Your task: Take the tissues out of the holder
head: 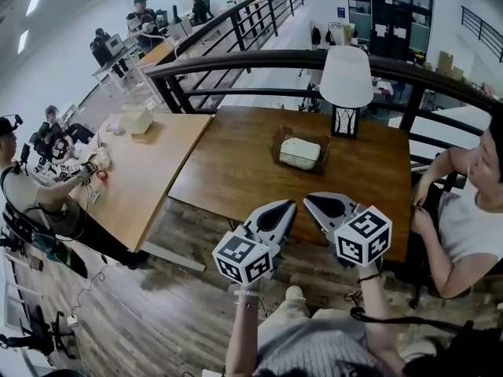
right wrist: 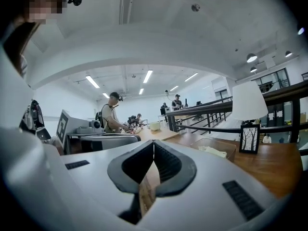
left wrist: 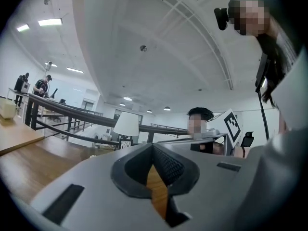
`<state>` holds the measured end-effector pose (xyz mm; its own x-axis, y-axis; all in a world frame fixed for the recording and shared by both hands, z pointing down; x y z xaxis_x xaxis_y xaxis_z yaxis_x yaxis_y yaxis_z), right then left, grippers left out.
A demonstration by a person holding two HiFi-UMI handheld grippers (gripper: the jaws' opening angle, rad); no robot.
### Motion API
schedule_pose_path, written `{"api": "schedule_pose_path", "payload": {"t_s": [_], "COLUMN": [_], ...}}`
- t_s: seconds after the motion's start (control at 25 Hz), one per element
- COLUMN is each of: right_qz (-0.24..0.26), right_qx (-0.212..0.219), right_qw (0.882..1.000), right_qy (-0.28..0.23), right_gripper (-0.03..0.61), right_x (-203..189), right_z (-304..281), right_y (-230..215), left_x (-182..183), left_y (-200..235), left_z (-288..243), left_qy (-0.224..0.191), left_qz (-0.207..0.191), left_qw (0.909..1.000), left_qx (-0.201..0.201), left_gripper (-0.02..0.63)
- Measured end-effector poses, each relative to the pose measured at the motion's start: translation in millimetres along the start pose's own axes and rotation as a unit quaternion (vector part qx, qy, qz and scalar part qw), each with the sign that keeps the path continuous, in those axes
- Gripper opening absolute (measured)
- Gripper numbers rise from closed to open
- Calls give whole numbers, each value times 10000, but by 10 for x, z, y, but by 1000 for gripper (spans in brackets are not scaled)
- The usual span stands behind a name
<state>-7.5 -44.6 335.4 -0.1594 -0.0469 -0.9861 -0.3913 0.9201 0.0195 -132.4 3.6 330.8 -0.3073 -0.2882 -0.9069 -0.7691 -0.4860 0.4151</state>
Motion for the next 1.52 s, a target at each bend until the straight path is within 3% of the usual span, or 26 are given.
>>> {"api": "schedule_pose_path", "payload": {"t_s": [0.36,0.68,1.16,1.36,1.52], "right_qz": [-99,-234,-62,22,402], "right_qx": [-310,-419,-113,100,549], "right_qw": [9994,9977,9911,9866,9744], "right_qy": [155,477,1326,1629,2141], "right_gripper": [12,12,19,99,127], "right_x": [-17,-78,-347,-449,-547], "right_z": [-377,-663,-1168,-1357,-1575], "right_y": [-215,-692,-1579,-1909,-2122], "left_x": [128,156,162,150,165], "left_y": [434,830,1367,1631,1836], "left_z": [-206,-504,-1241,-1424,-1582], "left_qy": [300,450,692,880,1031], "left_qz": [42,308,519,497,381], "left_qw": [9990,9982,9962,9949,9939], "left_qx": [-328,-243,40,66,43], "left_gripper": [8,8,8,8,8]}}
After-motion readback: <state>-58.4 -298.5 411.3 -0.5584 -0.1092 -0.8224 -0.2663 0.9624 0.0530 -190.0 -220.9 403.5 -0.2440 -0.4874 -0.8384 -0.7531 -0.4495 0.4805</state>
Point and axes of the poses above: the fingertips, and each gripper's own axes: z backward along the fingers, y to its left, x out of its top, the point moved 7 cm from there along z, backward along the fingers, and after that the axes turned 14 degrees about z, right-handed, at the moved point
